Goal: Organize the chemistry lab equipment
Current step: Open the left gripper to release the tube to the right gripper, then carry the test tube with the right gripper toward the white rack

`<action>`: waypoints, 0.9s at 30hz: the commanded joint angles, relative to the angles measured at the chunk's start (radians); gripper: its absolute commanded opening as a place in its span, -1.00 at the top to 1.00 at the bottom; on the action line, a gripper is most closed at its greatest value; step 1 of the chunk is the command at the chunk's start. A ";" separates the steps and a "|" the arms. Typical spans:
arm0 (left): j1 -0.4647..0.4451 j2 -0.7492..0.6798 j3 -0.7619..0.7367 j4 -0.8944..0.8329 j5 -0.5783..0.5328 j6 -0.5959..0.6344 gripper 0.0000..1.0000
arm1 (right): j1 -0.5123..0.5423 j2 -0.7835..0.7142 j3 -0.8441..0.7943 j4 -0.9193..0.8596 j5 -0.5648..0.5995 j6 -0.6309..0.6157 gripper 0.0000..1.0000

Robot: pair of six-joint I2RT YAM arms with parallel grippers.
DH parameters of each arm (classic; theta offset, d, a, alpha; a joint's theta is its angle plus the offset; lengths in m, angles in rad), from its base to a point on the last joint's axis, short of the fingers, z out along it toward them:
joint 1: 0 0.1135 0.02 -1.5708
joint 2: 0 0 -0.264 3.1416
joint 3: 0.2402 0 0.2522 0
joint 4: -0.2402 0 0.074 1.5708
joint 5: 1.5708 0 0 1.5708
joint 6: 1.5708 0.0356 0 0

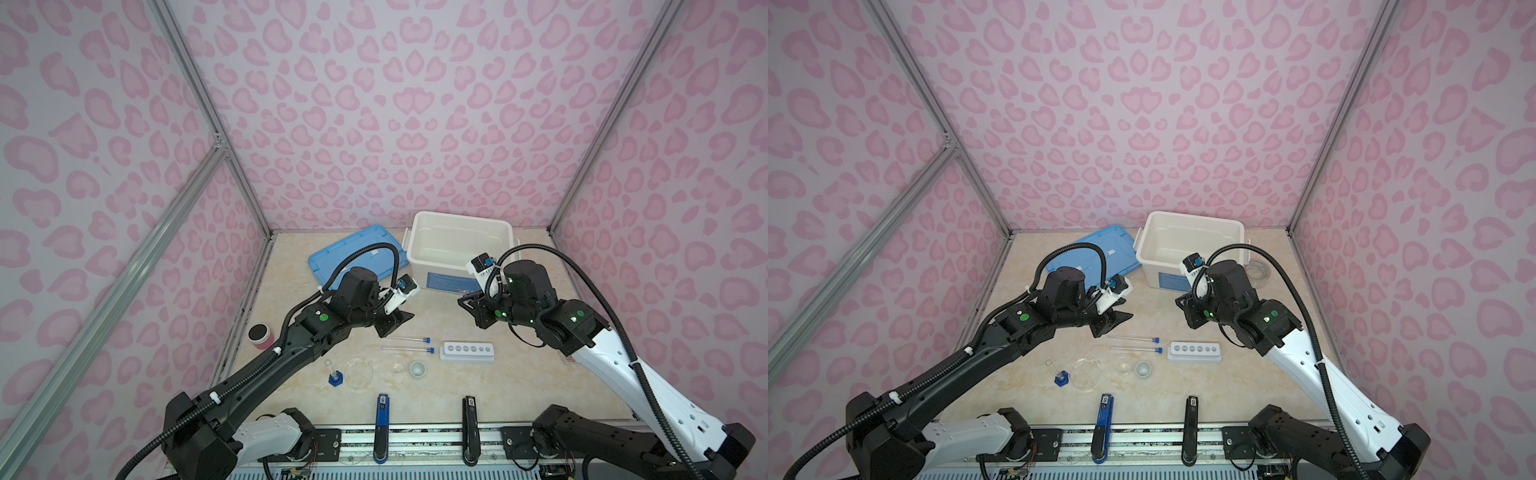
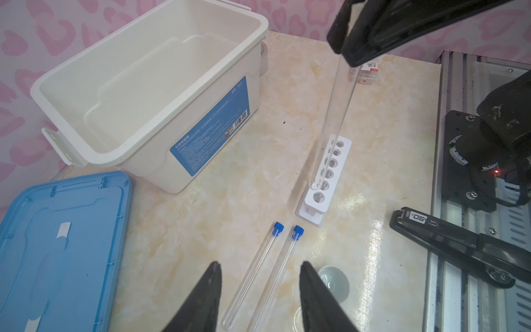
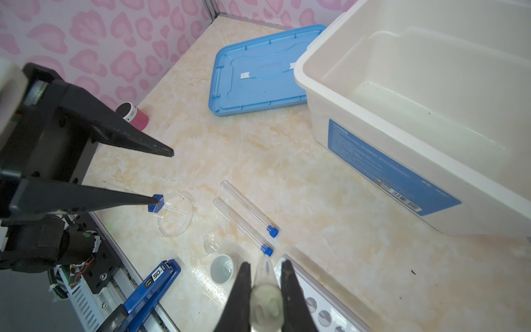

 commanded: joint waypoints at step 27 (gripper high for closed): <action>0.017 -0.025 -0.040 0.084 0.008 -0.027 0.09 | 0.176 0.054 -0.109 0.043 0.301 0.020 0.87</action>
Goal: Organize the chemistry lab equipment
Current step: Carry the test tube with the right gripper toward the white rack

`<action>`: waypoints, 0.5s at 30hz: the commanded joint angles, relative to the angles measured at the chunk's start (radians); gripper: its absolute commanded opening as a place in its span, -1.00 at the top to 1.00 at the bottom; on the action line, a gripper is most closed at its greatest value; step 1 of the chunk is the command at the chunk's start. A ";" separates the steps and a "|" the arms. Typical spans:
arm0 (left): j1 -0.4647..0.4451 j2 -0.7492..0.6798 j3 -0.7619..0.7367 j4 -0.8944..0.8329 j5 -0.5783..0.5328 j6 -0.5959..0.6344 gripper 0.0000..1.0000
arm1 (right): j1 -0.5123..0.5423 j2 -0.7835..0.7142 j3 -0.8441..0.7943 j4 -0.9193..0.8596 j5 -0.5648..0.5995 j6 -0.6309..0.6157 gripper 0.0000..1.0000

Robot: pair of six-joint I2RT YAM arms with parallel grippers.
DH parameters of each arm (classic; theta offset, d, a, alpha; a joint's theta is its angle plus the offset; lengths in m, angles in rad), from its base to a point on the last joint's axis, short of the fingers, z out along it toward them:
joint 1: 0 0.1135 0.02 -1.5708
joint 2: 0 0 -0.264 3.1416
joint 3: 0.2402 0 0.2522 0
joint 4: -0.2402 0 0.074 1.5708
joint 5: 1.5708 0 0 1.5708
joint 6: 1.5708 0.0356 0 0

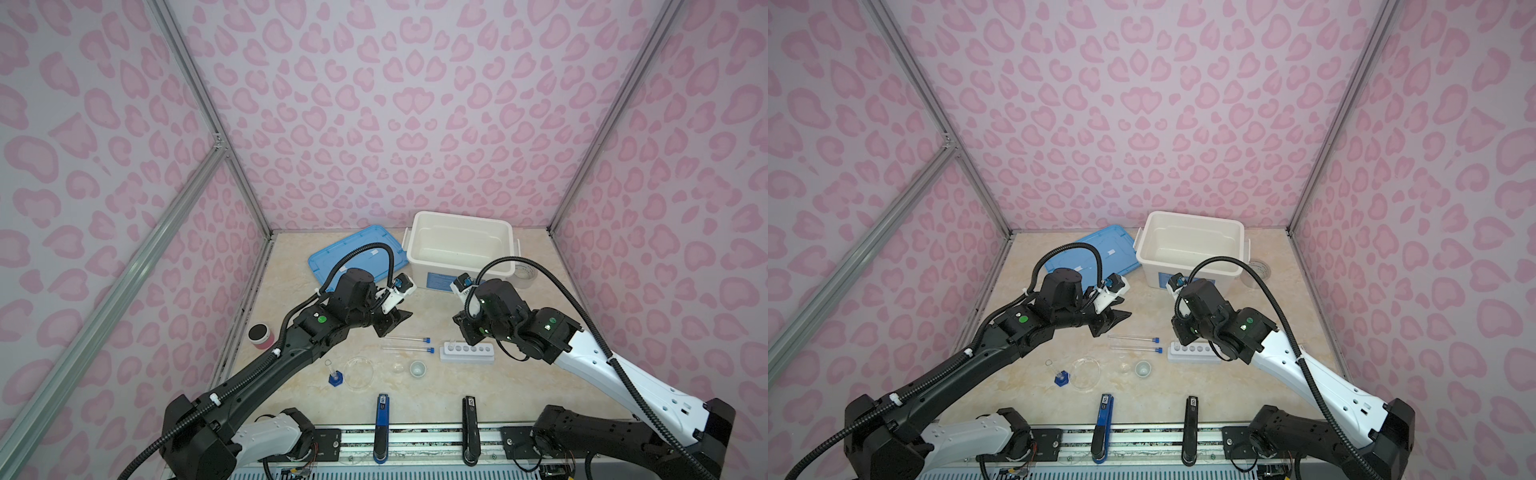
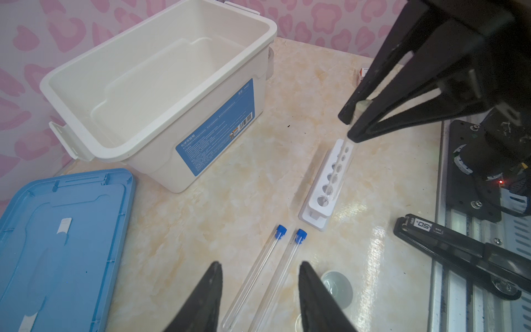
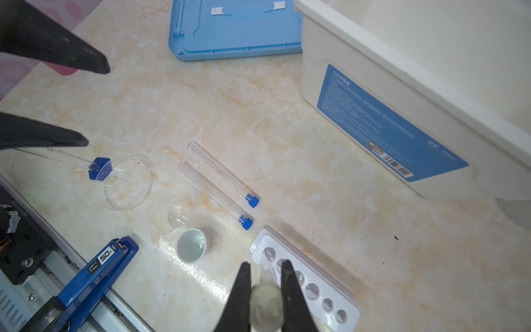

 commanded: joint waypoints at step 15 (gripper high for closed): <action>0.000 -0.002 -0.004 0.039 0.004 -0.004 0.05 | 0.021 -0.051 -0.106 0.132 0.079 0.038 0.89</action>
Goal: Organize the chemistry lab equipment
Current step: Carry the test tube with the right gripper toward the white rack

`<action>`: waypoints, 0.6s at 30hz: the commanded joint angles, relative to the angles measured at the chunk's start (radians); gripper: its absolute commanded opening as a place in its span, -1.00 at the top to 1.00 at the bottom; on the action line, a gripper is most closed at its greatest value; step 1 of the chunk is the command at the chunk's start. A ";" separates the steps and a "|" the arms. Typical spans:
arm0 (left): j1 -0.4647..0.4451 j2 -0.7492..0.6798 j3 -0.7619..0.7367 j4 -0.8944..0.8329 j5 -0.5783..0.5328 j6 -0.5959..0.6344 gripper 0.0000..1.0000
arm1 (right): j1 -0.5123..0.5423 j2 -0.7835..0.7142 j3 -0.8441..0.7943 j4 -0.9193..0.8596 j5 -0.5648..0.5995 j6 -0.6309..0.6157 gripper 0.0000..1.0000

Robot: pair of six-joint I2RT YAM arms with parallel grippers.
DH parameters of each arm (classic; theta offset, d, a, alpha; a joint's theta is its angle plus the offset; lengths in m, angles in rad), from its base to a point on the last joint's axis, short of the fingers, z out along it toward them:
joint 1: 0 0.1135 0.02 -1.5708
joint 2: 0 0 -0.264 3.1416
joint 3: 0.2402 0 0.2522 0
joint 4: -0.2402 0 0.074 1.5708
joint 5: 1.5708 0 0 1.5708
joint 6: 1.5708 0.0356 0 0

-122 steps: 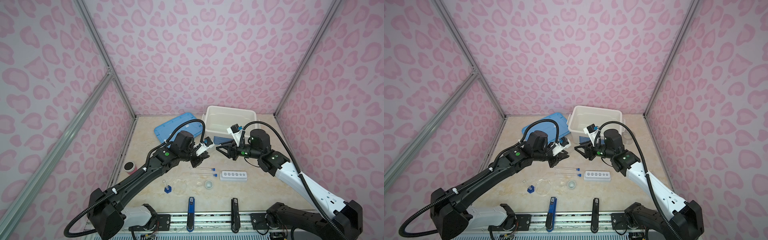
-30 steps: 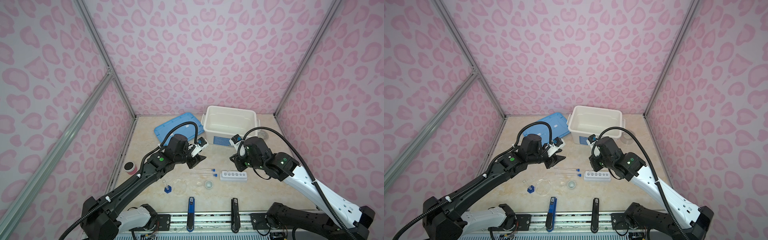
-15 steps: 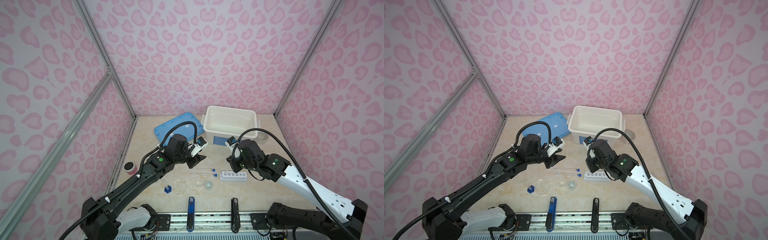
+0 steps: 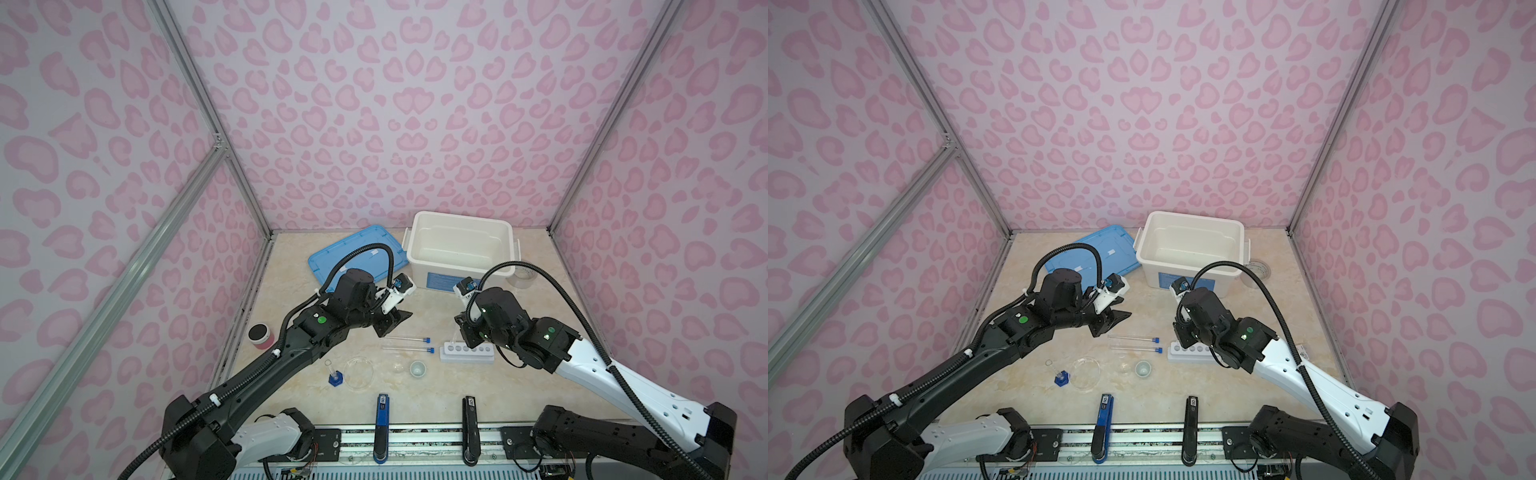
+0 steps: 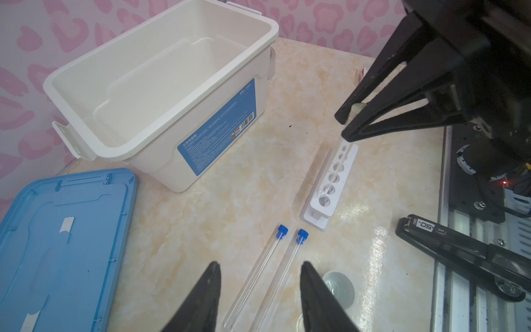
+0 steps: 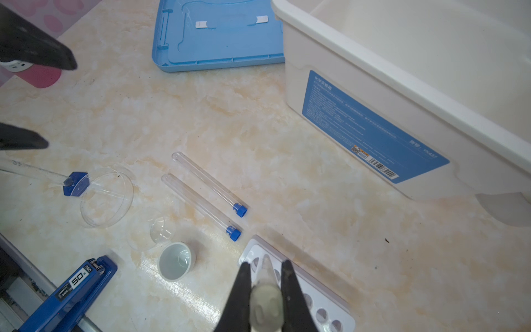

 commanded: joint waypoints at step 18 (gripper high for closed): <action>0.000 0.003 -0.001 0.030 0.007 -0.004 0.05 | 0.014 0.023 -0.031 0.035 -0.008 0.012 0.89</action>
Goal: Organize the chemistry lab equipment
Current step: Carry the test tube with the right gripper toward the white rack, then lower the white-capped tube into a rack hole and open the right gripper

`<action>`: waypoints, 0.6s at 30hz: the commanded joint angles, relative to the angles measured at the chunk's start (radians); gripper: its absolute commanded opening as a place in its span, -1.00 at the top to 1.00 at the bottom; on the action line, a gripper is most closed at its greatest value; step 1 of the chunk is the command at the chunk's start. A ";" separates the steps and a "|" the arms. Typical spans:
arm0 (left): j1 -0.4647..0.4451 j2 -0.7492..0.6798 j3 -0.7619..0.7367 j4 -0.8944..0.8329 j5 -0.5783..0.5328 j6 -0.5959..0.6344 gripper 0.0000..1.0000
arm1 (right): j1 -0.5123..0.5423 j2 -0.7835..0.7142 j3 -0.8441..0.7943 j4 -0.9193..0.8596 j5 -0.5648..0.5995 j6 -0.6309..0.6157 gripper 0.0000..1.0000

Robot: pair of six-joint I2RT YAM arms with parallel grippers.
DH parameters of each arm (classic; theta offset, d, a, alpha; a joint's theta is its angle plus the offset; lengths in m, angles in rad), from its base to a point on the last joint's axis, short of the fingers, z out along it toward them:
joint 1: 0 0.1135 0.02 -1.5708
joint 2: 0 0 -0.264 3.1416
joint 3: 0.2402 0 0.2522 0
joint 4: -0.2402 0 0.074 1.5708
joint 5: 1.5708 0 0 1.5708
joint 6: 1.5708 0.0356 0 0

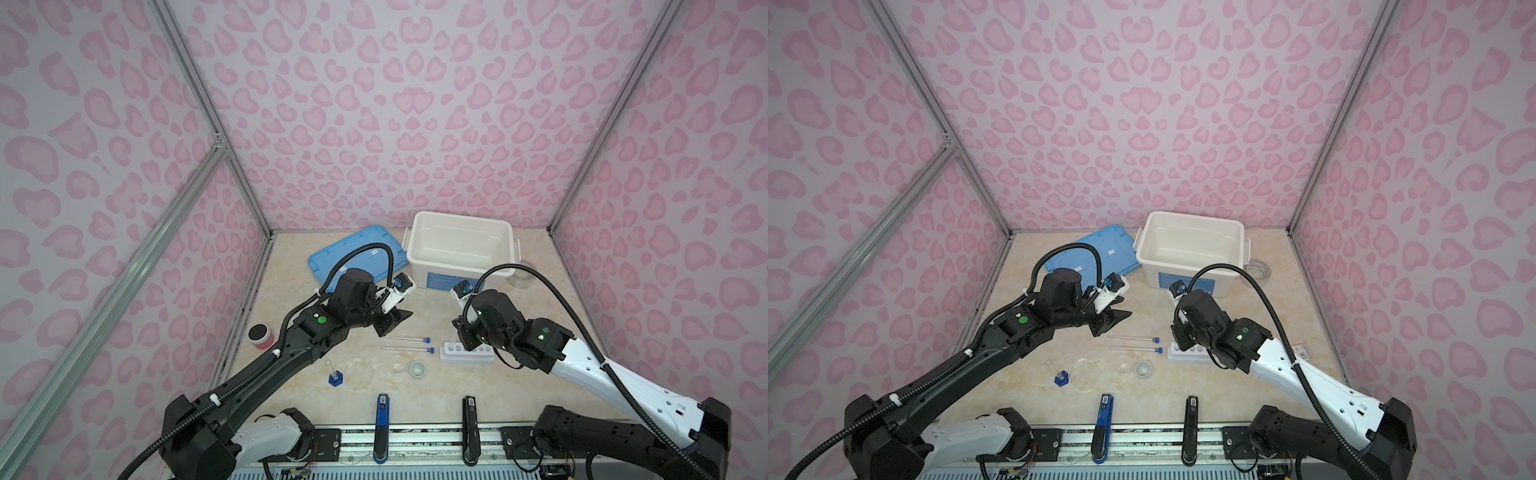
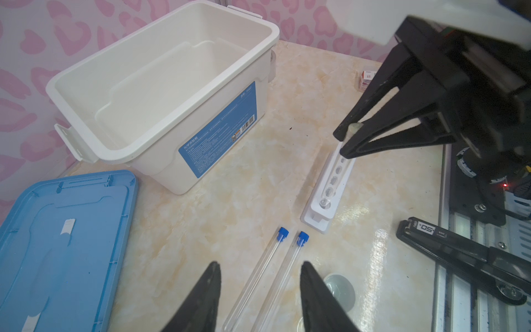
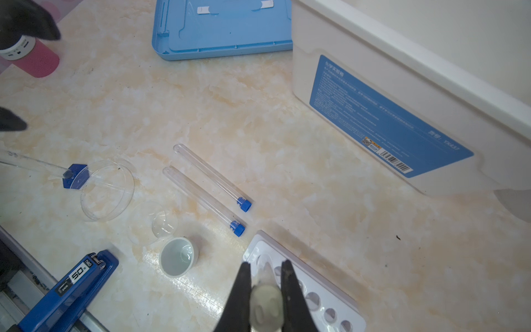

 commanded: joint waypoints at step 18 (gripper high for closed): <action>0.000 0.008 -0.002 0.024 0.012 0.005 0.05 | 0.003 -0.008 -0.070 0.077 0.029 0.012 0.92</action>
